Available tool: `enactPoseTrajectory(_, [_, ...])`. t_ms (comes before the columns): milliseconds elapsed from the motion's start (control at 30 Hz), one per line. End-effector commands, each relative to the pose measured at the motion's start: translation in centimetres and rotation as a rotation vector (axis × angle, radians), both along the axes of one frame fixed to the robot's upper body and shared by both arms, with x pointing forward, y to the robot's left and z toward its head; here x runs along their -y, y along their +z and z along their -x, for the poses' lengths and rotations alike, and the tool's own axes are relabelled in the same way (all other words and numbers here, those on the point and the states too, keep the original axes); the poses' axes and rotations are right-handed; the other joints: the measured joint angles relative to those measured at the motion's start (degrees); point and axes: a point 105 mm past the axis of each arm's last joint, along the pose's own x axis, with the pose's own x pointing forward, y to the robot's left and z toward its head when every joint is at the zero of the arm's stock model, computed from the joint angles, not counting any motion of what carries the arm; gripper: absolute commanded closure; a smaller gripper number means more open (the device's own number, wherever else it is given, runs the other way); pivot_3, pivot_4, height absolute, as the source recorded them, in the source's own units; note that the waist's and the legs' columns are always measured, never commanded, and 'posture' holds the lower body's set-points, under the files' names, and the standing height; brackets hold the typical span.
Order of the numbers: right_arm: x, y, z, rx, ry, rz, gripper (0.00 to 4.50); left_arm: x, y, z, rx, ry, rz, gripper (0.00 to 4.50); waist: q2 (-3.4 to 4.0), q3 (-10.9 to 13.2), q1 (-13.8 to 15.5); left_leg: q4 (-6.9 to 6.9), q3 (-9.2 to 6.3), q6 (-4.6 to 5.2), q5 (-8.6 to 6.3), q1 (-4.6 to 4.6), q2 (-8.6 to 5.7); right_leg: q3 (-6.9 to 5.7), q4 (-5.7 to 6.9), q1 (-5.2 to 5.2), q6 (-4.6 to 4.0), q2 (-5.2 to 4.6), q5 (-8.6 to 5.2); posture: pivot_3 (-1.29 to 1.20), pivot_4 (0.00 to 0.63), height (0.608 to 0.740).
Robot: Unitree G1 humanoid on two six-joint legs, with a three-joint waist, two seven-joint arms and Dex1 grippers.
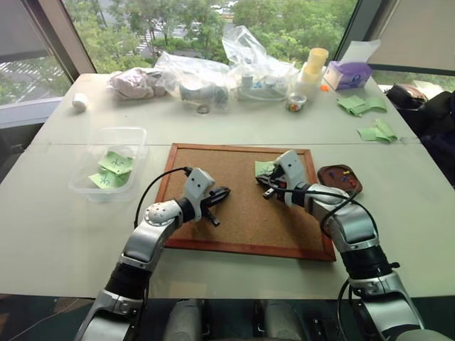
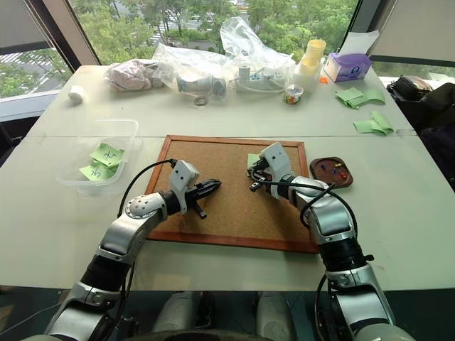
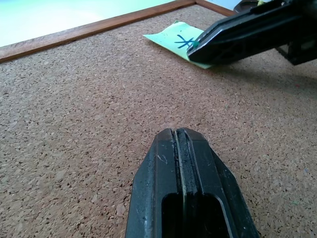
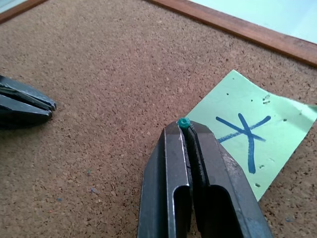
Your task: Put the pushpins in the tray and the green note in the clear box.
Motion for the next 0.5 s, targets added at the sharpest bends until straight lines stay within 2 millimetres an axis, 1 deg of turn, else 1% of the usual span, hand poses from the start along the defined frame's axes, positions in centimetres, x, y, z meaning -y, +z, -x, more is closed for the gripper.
enactPoseTrajectory(33, [-0.2,4.1,1.7,0.112,0.099,-0.016,4.45,-1.1,-3.1,0.5,-0.123,0.043,-0.039,4.5,0.0,0.0,-0.06,0.0,0.0,0.0,0.0,0.0,0.0,0.0,-0.02,0.0,0.0,0.0,0.0,0.0,0.15,0.74])
enactPoseTrajectory(100, [-0.2,4.5,2.4,0.111,0.126,-0.005,4.45,-1.3,-2.7,0.1,-0.122,0.057,-0.027,4.5,-0.01,-0.01,-0.15,-0.01,0.0,0.01,-0.01,0.06,0.0,0.0,-0.02,0.05,0.0,0.02,0.0,0.0,0.15,0.74])
enactPoseTrajectory(133, [-0.3,4.6,2.7,0.113,0.141,0.004,4.45,-1.4,-2.1,-0.2,-0.126,0.066,0.001,4.5,-0.01,-0.01,-0.13,-0.01,0.0,0.11,-0.06,0.08,0.01,0.0,-0.01,0.06,0.0,0.03,0.0,0.0,0.15,0.74])
enactPoseTrajectory(233, [-0.5,5.1,3.6,0.116,0.187,0.02,4.45,-1.6,0.6,-1.0,-0.176,0.062,0.179,4.5,-0.04,0.01,-0.06,-0.01,-0.04,0.28,-0.16,0.08,0.02,0.0,0.02,0.06,0.0,0.02,0.0,0.0,0.15,0.74])
enactPoseTrajectory(300, [-0.6,5.2,4.0,0.122,0.207,0.042,4.5,-1.3,2.9,-1.0,-0.215,0.01,0.318,3.83,-0.13,0.07,-0.03,0.01,-0.04,0.29,-0.16,0.05,0.01,0.0,0.03,0.04,0.0,0.02,0.0,0.0,0.15,0.74])
enactPoseTrajectory(333, [-0.5,5.2,4.2,0.124,0.217,0.059,4.5,-1.2,4.0,-1.1,-0.229,-0.013,0.373,3.59,-0.19,0.11,-0.03,0.02,-0.06,0.27,-0.15,-0.01,0.01,-0.01,0.04,-0.01,0.0,0.02,0.0,0.0,0.15,0.74])
enactPoseTrajectory(367, [-0.5,5.2,4.3,0.127,0.227,0.075,4.5,-1.1,4.8,-1.1,-0.241,-0.031,0.413,3.18,-0.24,0.15,0.02,0.02,-0.07,0.17,-0.09,-0.04,0.01,-0.01,0.03,-0.04,0.0,0.03,0.0,0.0,0.15,0.74])
enactPoseTrajectory(433, [-0.5,5.2,4.8,0.129,0.258,0.102,4.5,-0.8,5.8,-1.2,-0.261,-0.062,0.463,2.07,-0.37,0.23,0.28,0.04,-0.08,-0.01,0.01,-0.14,-0.02,-0.02,0.01,-0.09,0.0,0.03,0.0,0.0,0.15,0.74])
enactPoseTrajectory(467, [-0.4,5.2,5.1,0.13,0.272,0.111,4.5,-0.6,6.1,-1.4,-0.273,-0.07,0.48,1.69,-0.41,0.25,0.41,0.04,-0.12,-0.01,0.01,-0.15,-0.04,-0.03,-0.02,-0.06,0.01,0.03,0.0,0.0,0.15,0.74])
enactPoseTrajectory(500, [-0.4,5.2,5.3,0.131,0.28,0.117,4.5,-0.4,6.4,-1.6,-0.285,-0.073,0.497,1.15,-0.42,0.26,0.43,0.05,-0.11,0.02,-0.01,-0.17,-0.07,-0.04,-0.04,-0.06,0.01,0.0,0.0,0.0,0.15,0.74])
